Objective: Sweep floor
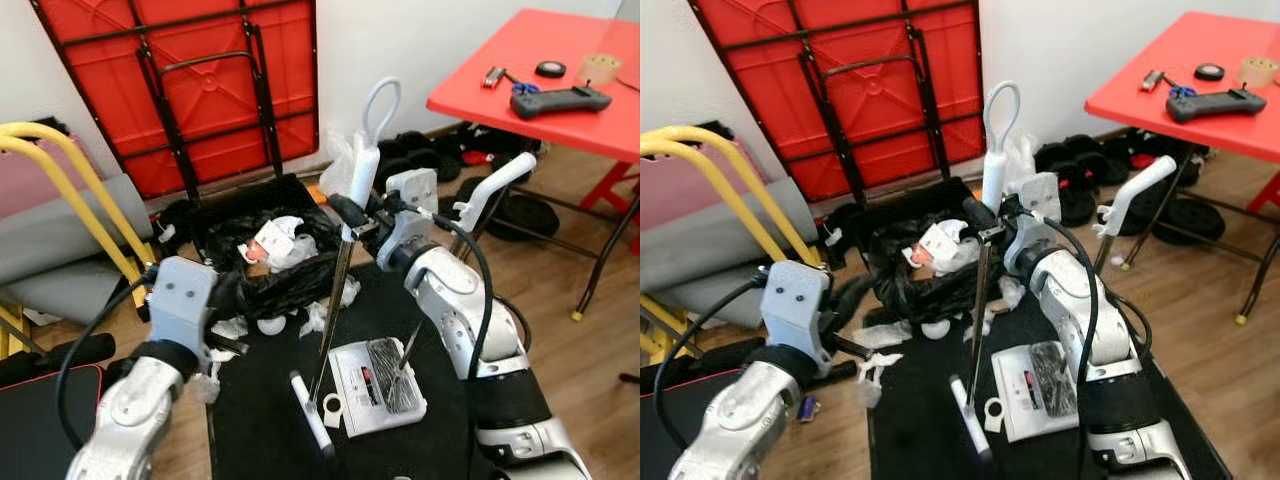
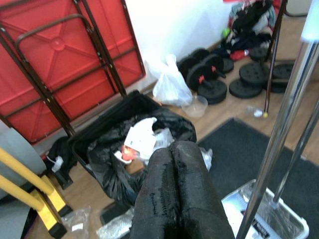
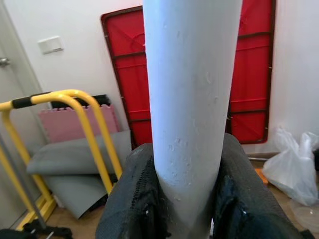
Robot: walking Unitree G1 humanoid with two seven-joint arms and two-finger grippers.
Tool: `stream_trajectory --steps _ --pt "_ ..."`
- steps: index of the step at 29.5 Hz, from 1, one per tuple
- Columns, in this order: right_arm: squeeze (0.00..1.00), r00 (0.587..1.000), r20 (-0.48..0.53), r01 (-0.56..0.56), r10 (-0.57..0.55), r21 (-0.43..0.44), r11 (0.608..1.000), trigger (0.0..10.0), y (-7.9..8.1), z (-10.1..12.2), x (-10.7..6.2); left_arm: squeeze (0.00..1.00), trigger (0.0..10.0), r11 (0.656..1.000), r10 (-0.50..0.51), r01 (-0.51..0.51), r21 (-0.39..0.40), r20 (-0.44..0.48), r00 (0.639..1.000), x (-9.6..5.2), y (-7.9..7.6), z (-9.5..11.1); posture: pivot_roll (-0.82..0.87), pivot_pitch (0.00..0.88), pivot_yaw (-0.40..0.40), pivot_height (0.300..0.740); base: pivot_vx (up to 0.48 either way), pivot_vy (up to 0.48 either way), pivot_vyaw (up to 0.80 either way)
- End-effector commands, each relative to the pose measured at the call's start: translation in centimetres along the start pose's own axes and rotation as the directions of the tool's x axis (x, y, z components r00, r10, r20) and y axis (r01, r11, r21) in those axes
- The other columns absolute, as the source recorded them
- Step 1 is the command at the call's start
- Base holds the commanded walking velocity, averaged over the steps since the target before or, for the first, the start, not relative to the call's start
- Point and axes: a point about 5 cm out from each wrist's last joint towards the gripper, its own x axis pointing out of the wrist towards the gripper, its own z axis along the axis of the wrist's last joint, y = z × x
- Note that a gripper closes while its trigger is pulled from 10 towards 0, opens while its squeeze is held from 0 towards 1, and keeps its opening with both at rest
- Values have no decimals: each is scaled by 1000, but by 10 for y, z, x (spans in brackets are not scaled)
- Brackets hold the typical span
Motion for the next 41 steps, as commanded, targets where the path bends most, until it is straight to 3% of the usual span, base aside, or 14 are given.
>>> stream_trajectory --steps 1,2,3,5,7,10,12,15,18,23,27,28,31,41 --pt "0 999 49 -6 5 19 1000 10000 2 7 1 0 10000 1000 5 -5 13 -9 1000 1 8 -2 -67 215 25 740 0 0 0" --pt "0 999 49 -6 5 19 1000 10000 2 7 1 0 10000 1000 5 -5 13 -9 1000 1 8 -2 -67 215 25 740 0 0 0" --pt "0 999 54 4 -5 30 1000 10000 1 8 2 0 10000 998 -62 62 15 -6 998 1 6 -1 -68 235 29 740 0 0 0" --pt "0 999 54 4 -5 30 1000 10000 1 8 2 0 10000 998 -62 62 15 -6 998 1 6 -1 -68 235 29 740 0 0 0" --pt "0 996 73 52 -55 36 998 10000 -5 11 4 0 10000 971 -238 238 1 -9 971 -3 0 3 -61 312 48 740 0 0 0" --pt "0 994 86 66 -69 39 997 10000 -7 13 3 0 10000 958 -288 288 -13 -8 958 -5 -2 4 -56 323 51 740 0 0 0" --pt "0 991 109 73 -76 28 997 10000 -9 19 1 0 10000 923 -381 381 -43 17 924 -8 -3 9 -51 352 50 740 0 0 0" --pt "0 991 114 72 -74 19 997 10000 -9 21 0 0 10000 907 -417 418 -55 30 908 -10 -4 11 -51 352 50 740 0 0 0" --pt "0 990 119 75 -73 -15 997 10000 -11 24 -2 0 10000 856 -500 505 -112 71 863 -15 -9 14 -55 366 47 740 0 0 0" --pt "0 990 125 77 -70 -44 996 10000 -12 26 -2 0 10000 841 -518 525 -134 86 851 -17 -11 15 -55 369 44 740 0 0 0" --pt "0 984 170 85 -51 -199 976 10000 -11 46 -1 0 10000 827 -531 542 -151 108 840 -17 -15 16 -76 370 37 740 0 0 0" --pt "0 984 170 85 -51 -199 976 10000 -11 46 -1 0 10000 827 -531 542 -151 108 840 -17 -15 16 -76 370 37 740 0 0 0" --pt "0 980 191 118 -54 -340 933 10000 -10 64 3 0 10000 827 -535 547 -129 117 837 -14 -18 16 -89 366 26 740 0 0 0" --pt "0 961 272 148 -49 -357 922 10000 -8 95 9 0 10000 837 -523 535 -117 118 844 -11 -18 15 -108 348 16 740 0 0 0"
